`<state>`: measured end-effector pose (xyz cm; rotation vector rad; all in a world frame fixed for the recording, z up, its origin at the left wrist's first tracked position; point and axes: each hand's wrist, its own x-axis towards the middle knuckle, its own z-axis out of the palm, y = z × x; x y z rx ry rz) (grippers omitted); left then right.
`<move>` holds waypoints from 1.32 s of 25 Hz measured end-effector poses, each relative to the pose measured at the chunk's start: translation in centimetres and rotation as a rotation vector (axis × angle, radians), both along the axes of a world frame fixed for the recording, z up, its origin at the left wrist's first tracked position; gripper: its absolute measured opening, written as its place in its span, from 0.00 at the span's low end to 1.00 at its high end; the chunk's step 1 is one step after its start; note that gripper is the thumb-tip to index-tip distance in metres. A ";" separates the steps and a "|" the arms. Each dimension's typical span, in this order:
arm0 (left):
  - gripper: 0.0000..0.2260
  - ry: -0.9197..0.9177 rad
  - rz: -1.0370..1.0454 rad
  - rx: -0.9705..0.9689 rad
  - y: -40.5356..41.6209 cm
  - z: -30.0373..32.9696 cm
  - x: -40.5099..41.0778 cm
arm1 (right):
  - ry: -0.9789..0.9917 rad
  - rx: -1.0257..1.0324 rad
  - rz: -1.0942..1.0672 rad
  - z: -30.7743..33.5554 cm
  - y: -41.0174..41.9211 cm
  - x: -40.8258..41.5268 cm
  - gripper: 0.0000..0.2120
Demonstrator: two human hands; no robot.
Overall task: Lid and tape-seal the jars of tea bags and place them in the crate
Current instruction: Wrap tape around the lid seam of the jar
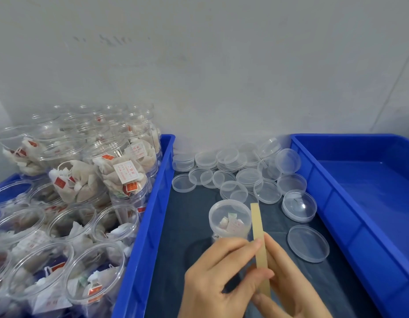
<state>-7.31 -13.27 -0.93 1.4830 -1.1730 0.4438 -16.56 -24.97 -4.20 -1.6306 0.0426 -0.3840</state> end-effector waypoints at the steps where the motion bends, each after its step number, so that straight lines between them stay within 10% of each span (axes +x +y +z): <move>1: 0.13 0.015 -0.012 0.030 -0.1 -0.1 0.2 | -0.014 -0.034 -0.051 0.2 0.2 0.1 0.38; 11: 0.15 0.409 -0.310 0.277 -2.5 0.0 3.0 | 0.046 -0.285 -0.584 1.7 1.6 -1.0 0.20; 18: 0.19 0.935 -0.508 0.233 -3.5 0.7 6.1 | -0.039 -0.945 -0.493 1.2 -0.7 -0.2 0.31; 21: 0.18 0.946 -0.429 0.145 -2.6 0.5 7.2 | -0.235 -1.133 -0.502 0.1 -2.6 0.1 0.15; 33: 0.05 0.813 -0.302 0.191 -2.2 1.1 7.1 | -0.256 -1.284 -0.590 -0.2 -2.8 -0.5 0.19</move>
